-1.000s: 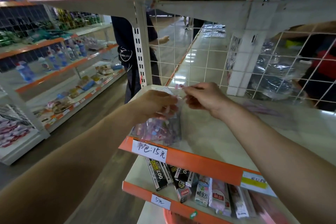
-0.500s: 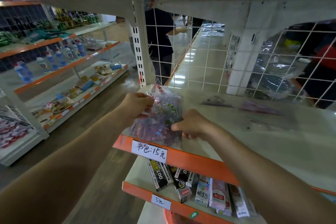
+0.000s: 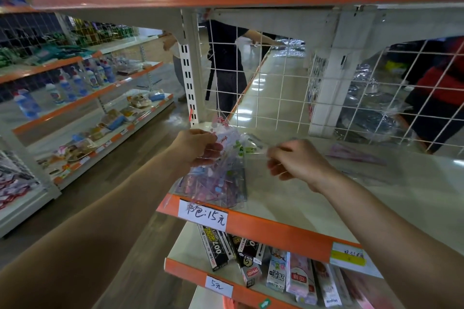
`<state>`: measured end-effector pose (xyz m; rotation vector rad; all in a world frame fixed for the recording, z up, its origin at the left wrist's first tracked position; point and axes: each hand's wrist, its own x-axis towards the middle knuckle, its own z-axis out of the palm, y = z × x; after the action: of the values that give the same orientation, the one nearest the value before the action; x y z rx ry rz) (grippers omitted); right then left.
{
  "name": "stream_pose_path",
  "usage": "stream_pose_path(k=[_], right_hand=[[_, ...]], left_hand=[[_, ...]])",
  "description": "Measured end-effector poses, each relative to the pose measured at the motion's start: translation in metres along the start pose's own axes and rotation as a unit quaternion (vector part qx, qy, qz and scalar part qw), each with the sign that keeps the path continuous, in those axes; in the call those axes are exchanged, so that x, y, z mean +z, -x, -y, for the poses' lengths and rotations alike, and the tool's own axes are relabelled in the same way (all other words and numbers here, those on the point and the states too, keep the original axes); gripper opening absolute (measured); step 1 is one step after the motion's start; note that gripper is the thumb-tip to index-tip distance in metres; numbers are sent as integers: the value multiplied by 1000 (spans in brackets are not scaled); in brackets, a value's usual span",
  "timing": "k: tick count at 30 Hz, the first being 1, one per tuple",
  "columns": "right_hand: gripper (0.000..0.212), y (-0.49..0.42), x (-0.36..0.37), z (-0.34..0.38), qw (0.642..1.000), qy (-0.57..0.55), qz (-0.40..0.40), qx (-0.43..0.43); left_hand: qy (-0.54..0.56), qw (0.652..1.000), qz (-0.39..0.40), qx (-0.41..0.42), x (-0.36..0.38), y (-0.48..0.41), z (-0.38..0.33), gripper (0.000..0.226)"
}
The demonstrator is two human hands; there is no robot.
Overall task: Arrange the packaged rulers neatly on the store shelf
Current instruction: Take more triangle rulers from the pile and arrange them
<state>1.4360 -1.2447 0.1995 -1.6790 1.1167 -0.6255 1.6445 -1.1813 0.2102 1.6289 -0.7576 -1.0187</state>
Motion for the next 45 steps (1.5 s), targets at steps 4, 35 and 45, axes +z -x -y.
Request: stream_pose_path(k=[4, 35, 45], right_hand=[[20, 7, -18, 1, 997, 20, -63, -25], [35, -19, 34, -9, 996, 68, 2, -56], [12, -21, 5, -3, 981, -192, -1, -7]], left_hand=[[23, 1000, 1, -8, 5, -1, -4, 8], [98, 985, -138, -22, -7, 1, 5, 8], [102, 985, -142, -19, -25, 0, 0, 10]])
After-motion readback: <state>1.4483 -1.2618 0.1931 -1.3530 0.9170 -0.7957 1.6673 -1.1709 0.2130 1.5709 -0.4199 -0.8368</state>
